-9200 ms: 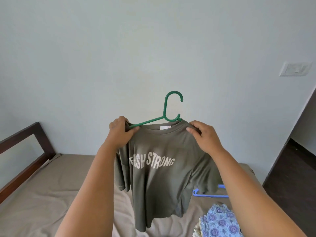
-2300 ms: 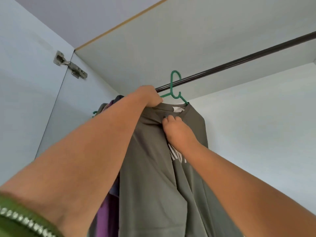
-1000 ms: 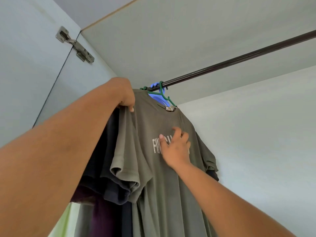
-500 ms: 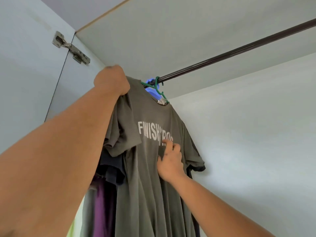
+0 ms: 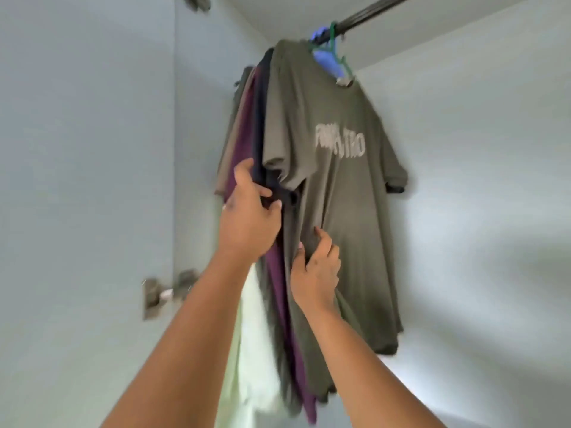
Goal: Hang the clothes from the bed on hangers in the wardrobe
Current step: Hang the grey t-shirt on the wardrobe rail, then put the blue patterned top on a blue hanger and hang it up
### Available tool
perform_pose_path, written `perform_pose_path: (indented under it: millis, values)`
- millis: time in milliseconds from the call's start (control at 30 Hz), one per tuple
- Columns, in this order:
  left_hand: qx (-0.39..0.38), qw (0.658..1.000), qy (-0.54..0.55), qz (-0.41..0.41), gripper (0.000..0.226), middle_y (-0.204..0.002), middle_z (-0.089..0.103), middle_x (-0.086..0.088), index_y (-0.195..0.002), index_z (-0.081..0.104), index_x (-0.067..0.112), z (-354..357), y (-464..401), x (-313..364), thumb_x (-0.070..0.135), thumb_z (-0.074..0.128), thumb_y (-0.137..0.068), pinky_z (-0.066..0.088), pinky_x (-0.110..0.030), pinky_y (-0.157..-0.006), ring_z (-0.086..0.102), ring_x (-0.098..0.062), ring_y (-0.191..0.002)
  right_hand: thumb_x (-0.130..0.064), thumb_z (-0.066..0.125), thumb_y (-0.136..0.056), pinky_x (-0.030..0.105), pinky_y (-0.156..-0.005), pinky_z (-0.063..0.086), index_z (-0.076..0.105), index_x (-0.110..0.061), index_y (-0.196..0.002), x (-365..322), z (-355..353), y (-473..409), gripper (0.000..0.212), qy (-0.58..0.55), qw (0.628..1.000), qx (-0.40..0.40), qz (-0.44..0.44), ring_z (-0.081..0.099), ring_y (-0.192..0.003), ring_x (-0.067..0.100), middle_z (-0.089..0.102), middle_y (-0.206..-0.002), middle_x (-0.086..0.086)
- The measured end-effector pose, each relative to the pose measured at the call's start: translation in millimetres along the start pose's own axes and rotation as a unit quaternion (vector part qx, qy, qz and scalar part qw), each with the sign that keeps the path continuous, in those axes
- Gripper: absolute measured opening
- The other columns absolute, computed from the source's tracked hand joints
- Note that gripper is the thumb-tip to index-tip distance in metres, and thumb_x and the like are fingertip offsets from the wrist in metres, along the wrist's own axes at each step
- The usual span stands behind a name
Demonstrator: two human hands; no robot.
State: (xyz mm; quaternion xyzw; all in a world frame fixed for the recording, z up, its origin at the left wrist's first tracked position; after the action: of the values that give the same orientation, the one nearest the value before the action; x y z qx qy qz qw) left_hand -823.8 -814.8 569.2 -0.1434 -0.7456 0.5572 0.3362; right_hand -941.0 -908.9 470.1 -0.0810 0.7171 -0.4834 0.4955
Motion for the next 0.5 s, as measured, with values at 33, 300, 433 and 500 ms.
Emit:
perform_pose_path:
  millis: [33, 300, 433, 500]
  values:
    - [-0.006, 1.000, 0.001, -0.019, 0.069, -0.099, 0.060, 0.013, -0.143, 0.024, 0.020, -1.9, 21.0, -13.7, 0.019, 0.065, -0.087, 0.046, -0.031, -0.083, 0.064, -0.012, -0.081, -0.042, 0.042, -0.098, 0.047, -0.092, 0.039, 0.034, -0.025, -0.143, -0.8, 4.4, 26.1, 0.049, 0.029, 0.999, -0.008, -0.019, 0.042, -0.120, 0.027, 0.040, -0.135, 0.005]
    - [-0.024, 0.990, -0.099, -0.098, 0.070, -0.122, 0.056, 0.007, -0.147, 0.022, 0.019, -94.8, 165.8, -75.6, 0.025, 0.060, -0.089, 0.048, -0.032, -0.091, 0.059, -0.015, -0.105, -0.038, 0.052, -0.093, 0.049, -0.091, 0.040, 0.034, -0.021, -0.144, -51.5, 20.8, 187.8, 0.056, 0.014, 0.993, -0.118, -0.029, 0.041, -0.120, 0.033, 0.037, -0.138, 0.008]
    - [0.020, 0.975, -0.192, -0.111, 0.066, -0.119, 0.057, 0.002, -0.143, 0.030, 0.016, -209.7, 257.1, -78.9, 0.022, 0.062, -0.086, 0.050, -0.035, -0.089, 0.059, -0.018, -0.106, -0.028, 0.058, -0.091, 0.047, -0.091, 0.037, 0.041, -0.014, -0.139, -113.4, 5.9, 267.9, 0.052, -0.066, 0.991, -0.113, -0.001, 0.042, -0.117, 0.037, 0.041, -0.134, 0.014]
    - [0.026, 0.960, -0.255, -0.116, 0.062, -0.120, 0.056, 0.001, -0.140, 0.033, 0.016, -276.5, 303.6, -73.4, 0.022, 0.061, -0.085, 0.049, -0.036, -0.089, 0.058, -0.020, -0.106, -0.022, 0.060, -0.089, 0.041, -0.090, 0.032, 0.044, -0.011, -0.136, -155.4, 0.3, 325.3, 0.051, -0.112, 0.986, -0.124, -0.005, 0.042, -0.114, 0.035, 0.043, -0.131, 0.016]
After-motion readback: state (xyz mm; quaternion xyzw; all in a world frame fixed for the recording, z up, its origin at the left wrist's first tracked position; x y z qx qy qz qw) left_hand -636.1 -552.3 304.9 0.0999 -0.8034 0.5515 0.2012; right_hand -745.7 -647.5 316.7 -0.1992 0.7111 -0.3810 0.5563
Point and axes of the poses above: each hand's wrist, its own y-axis away from the middle knuckle, its own z-axis out of the palm, x = y × z, the point moved 5 cm from there along -y, towards the middle knuckle
